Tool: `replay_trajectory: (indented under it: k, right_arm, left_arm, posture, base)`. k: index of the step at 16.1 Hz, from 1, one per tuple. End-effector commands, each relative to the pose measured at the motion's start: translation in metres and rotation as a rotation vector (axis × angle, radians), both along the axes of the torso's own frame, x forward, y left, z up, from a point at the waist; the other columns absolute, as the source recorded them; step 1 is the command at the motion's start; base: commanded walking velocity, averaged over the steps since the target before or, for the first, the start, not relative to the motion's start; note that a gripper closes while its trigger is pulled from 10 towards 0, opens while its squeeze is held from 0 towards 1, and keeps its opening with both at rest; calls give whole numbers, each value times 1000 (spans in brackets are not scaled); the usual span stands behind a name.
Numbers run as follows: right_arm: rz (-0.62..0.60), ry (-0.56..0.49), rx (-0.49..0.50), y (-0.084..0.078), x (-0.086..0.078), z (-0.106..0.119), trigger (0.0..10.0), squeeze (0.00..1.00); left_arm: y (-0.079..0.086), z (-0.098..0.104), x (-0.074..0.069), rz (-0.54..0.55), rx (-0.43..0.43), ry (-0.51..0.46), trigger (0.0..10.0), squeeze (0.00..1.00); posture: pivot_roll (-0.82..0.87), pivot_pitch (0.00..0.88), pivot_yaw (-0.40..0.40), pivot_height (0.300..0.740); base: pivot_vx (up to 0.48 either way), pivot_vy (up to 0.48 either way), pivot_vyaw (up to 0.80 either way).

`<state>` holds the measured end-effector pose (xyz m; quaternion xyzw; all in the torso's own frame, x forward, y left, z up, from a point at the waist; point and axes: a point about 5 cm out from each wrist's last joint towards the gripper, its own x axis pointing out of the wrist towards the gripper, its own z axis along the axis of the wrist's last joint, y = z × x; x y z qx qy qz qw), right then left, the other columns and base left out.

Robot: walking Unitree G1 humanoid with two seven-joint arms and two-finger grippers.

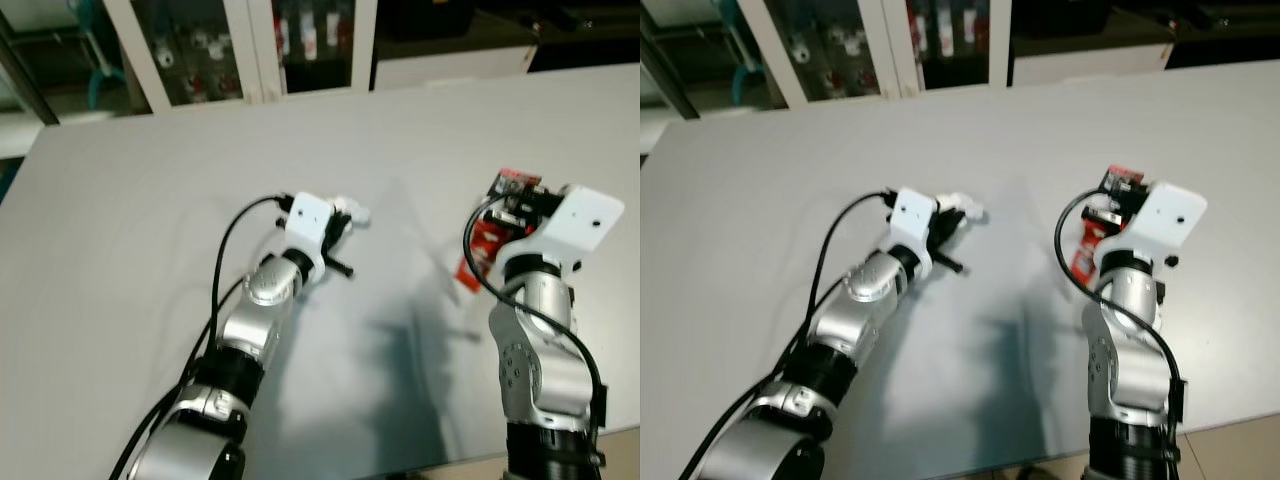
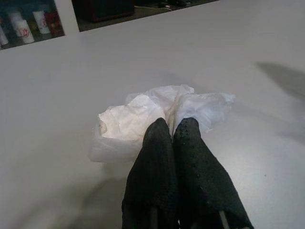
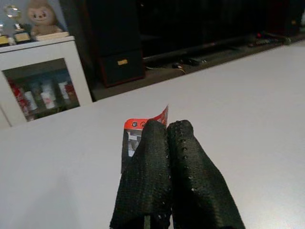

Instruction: Picking trash to rubbish bin

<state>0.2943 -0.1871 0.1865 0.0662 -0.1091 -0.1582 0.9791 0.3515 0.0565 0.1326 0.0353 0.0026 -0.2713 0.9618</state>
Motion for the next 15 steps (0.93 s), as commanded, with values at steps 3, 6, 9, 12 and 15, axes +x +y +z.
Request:
replay_trajectory:
  k: [3,6,9,12,15]
  right_arm:
    - [38,-13,-37,6,-5,6,10000,0]
    - [61,-23,-59,10,-5,9,10000,0]
    - [88,-33,-64,15,-4,11,10000,0]
    - [107,-37,-70,16,-1,12,10000,0]
    - [114,-35,-69,18,-1,11,10000,0]
  left_arm:
    - [1,-3,0,19,-8,5,0,0]
    - [0,-3,0,24,-11,5,0,0]
    - [0,-3,1,31,-7,1,0,0]
    - [1,-2,3,46,-6,-5,0,0]
    - [3,-3,4,54,6,-5,0,0]
  posture:
    - [94,99,35,740]
    - [94,95,33,740]
    - [99,89,30,740]
    - [106,79,25,740]
    - [108,78,26,740]
  base:
    - [0,0,267]
    - [0,0,800]
    - [0,0,800]
    - [0,0,800]
    - [0,0,800]
